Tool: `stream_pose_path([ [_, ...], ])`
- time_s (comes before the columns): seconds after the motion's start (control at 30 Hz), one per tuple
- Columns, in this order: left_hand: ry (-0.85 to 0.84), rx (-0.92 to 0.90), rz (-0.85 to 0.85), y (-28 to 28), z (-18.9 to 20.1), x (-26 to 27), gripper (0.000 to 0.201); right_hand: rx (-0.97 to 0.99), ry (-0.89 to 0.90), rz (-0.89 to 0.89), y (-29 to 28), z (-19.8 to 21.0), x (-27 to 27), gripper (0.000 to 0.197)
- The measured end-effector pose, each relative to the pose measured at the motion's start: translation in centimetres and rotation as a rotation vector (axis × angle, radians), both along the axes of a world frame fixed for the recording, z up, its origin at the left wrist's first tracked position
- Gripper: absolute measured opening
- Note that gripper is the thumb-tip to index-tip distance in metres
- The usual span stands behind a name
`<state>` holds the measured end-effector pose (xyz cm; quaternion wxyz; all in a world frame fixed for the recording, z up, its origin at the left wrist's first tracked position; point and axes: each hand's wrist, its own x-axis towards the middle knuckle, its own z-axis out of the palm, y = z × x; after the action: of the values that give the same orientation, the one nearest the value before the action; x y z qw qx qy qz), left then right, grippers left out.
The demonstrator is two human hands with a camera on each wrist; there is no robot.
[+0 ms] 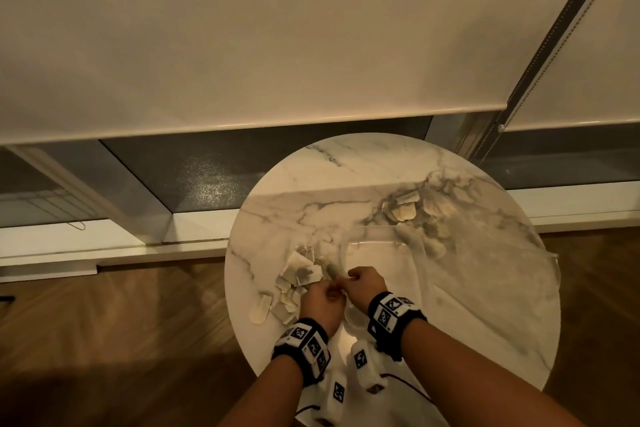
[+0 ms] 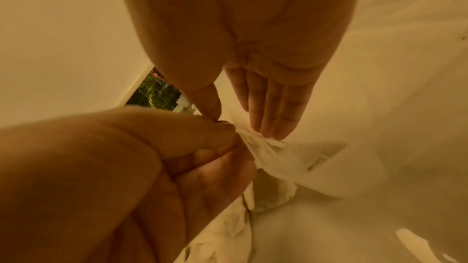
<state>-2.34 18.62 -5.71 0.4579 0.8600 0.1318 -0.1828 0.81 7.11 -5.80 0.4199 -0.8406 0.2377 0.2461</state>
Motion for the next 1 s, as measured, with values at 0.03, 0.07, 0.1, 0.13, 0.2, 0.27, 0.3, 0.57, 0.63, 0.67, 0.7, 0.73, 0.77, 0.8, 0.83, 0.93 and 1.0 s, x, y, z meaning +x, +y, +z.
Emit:
stream_pose_path([
  [0.03,0.009,0.005,-0.008,0.0,0.0,-0.1,0.019,-0.007,0.007,-0.011,0.2,-0.3,0.2,0.039],
  [0.07,0.017,0.006,-0.013,-0.1,-0.1,-0.2,0.016,-0.01,0.009,-0.027,0.3,-0.5,0.3,0.034],
  [0.1,0.027,0.003,-0.014,-0.1,-0.1,-0.3,0.016,-0.009,0.015,-0.044,0.4,-0.7,0.3,0.031],
  [0.13,0.037,-0.014,-0.01,-0.1,-0.2,-0.4,0.017,-0.008,0.016,-0.06,0.3,-0.9,0.4,0.028],
  [0.2,0.053,-0.051,0.009,-0.1,-0.3,-0.7,0.022,0.001,0.016,-0.076,0.3,-1.2,0.4,0.023],
  [0.27,0.06,-0.072,0.021,0.0,-0.6,-0.9,0.025,0.034,0.013,-0.084,0.1,-0.9,0.4,0.018],
  [0.3,0.061,-0.072,0.024,0.0,-0.7,-1.0,0.027,0.054,0.008,-0.092,0.0,-0.6,0.3,0.015],
  [0.57,0.031,-0.094,0.053,0.4,-0.7,-1.6,0.03,0.279,-0.079,-0.175,-2.8,2.5,-0.3,0.004],
  [0.63,-0.039,-0.098,0.093,0.5,-0.2,-1.5,0.028,0.453,-0.062,-0.268,-3.5,3.6,-0.5,0.015],
  [0.67,-0.079,-0.123,0.134,0.5,0.3,-1.5,0.026,0.542,-0.048,-0.303,-3.9,4.0,-0.7,0.017],
  [0.7,-0.114,-0.174,0.169,0.5,0.9,-1.4,0.025,0.623,-0.04,-0.327,-4.2,4.7,-0.8,0.017],
  [0.73,-0.133,-0.247,0.19,0.4,1.5,-1.2,0.024,0.701,-0.036,-0.351,-4.5,5.1,-1.0,0.017],
  [0.77,-0.131,-0.34,0.199,0.2,2.1,-1.1,0.023,0.765,-0.031,-0.368,-4.7,5.5,-1.1,0.016],
  [0.8,-0.107,-0.446,0.211,-0.1,2.7,-0.9,0.022,0.812,-0.026,-0.376,-4.8,5.9,-1.3,0.015],
  [0.83,-0.065,-0.554,0.232,-0.5,3.4,-0.6,0.02,0.843,-0.024,-0.374,-4.9,6.3,-1.5,0.013],
  [0.93,-0.003,-0.737,0.283,-1.5,5.1,-0.1,0.013,0.884,-0.054,-0.326,-5.1,7.2,-2.1,0.009],
  [1.0,0.022,-0.819,0.311,-1.8,5.9,0.0,0.013,0.907,-0.096,-0.313,-5.4,7.6,-2.3,0.012],
])
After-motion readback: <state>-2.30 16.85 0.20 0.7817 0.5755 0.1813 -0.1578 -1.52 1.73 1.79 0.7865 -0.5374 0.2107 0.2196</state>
